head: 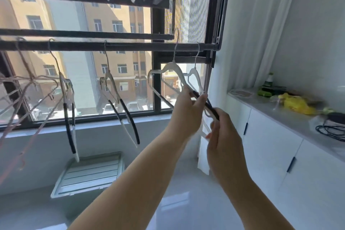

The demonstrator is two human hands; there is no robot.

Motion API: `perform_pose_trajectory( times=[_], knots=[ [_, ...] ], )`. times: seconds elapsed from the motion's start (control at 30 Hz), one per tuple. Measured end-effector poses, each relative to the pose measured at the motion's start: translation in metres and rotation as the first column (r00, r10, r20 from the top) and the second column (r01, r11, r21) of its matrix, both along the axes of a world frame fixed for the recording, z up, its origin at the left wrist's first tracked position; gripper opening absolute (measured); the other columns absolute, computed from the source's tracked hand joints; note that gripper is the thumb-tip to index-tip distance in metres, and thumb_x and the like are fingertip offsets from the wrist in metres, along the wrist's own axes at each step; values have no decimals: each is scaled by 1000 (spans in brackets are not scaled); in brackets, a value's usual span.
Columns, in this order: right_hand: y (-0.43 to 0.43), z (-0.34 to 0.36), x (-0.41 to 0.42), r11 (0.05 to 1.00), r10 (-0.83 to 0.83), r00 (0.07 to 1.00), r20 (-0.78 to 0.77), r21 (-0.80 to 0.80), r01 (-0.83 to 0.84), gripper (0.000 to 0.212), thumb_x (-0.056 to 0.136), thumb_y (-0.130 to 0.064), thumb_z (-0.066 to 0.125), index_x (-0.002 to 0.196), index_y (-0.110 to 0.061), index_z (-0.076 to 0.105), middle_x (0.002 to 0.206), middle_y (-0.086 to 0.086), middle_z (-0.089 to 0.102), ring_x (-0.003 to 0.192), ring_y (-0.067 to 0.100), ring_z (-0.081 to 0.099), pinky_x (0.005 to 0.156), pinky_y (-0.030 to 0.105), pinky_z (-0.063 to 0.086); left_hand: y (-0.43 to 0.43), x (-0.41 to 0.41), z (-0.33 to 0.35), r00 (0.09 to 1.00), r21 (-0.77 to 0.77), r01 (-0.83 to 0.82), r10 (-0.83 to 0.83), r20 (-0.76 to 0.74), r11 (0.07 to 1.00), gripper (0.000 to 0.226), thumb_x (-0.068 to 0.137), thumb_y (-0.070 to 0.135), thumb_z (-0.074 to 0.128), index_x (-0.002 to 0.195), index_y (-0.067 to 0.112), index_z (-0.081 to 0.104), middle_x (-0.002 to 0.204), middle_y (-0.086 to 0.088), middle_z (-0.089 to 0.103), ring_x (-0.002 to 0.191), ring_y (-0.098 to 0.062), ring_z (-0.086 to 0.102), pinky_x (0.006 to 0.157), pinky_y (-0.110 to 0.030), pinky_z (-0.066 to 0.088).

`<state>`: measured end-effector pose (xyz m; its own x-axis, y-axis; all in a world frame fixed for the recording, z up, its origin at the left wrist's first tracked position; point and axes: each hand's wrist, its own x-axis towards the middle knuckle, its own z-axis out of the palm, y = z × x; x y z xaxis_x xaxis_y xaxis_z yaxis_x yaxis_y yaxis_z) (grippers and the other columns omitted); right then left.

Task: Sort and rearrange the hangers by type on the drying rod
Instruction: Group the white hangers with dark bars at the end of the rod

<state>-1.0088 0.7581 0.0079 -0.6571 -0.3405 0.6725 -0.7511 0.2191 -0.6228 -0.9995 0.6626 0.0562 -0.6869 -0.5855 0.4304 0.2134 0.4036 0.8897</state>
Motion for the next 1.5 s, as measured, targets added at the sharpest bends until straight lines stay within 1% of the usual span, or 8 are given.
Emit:
perform_pose_trajectory(
  times=[0.43,0.7,0.83,1.0,1.1,1.23,1.4,1.5],
  knots=[
    [-24,20,-32,1000,22,989,147,-19,-20,33,97,-10,29,124,-11,48,111,8,63,101,24,59,83,31,48,-20,-37,12,984,31,-6,1,181,999,31,94,28,46,99,-1,56,80,-8,52,69,-15,44,59,-23,34],
    [-26,8,-32,996,62,973,222,55,-76,34,97,-13,30,126,-16,49,101,-1,59,99,19,59,86,30,47,-18,-32,1,970,63,-38,21,243,997,29,95,27,44,106,2,52,85,-2,54,74,-14,51,59,-22,35],
    [-16,7,-30,977,-43,991,124,214,16,34,95,-21,39,127,-13,47,110,7,56,104,23,55,79,25,38,-11,-1,1,975,-88,-9,29,219,996,34,92,28,50,119,8,45,121,-8,52,108,-22,51,84,-29,41],
    [-11,24,3,982,-146,961,-235,85,170,46,84,-39,36,118,-12,54,113,5,53,107,16,44,89,4,21,-27,71,7,926,-455,-376,350,-145,807,51,90,16,53,138,20,36,136,6,42,122,-2,35,94,4,19],
    [-34,26,30,974,199,980,-19,111,-196,36,86,-36,43,118,-23,54,114,-12,47,112,5,44,100,12,30,-53,91,-4,878,-359,-467,472,-79,808,52,91,19,52,140,19,32,142,5,38,131,-7,32,100,-9,17],
    [-79,17,53,839,450,849,278,194,-509,36,94,-25,45,129,-18,45,130,-1,51,115,11,49,101,28,39,-80,99,-28,881,-230,-398,440,173,888,58,91,27,53,141,15,27,144,-4,39,133,-19,36,106,-27,27],
    [-112,4,57,814,508,721,472,9,-580,33,95,-7,39,126,-12,49,122,10,60,101,15,60,94,32,46,-99,103,-37,937,10,-320,315,155,947,24,88,16,58,110,8,55,98,-10,66,86,-22,63,62,-15,47],
    [-116,-1,56,785,543,639,544,-61,-616,37,94,-2,41,130,-9,47,121,15,59,73,4,60,71,21,46,-97,104,-34,961,118,-268,257,100,956,26,87,10,59,113,8,56,101,-8,68,79,-18,65,48,-11,49]
  ],
)
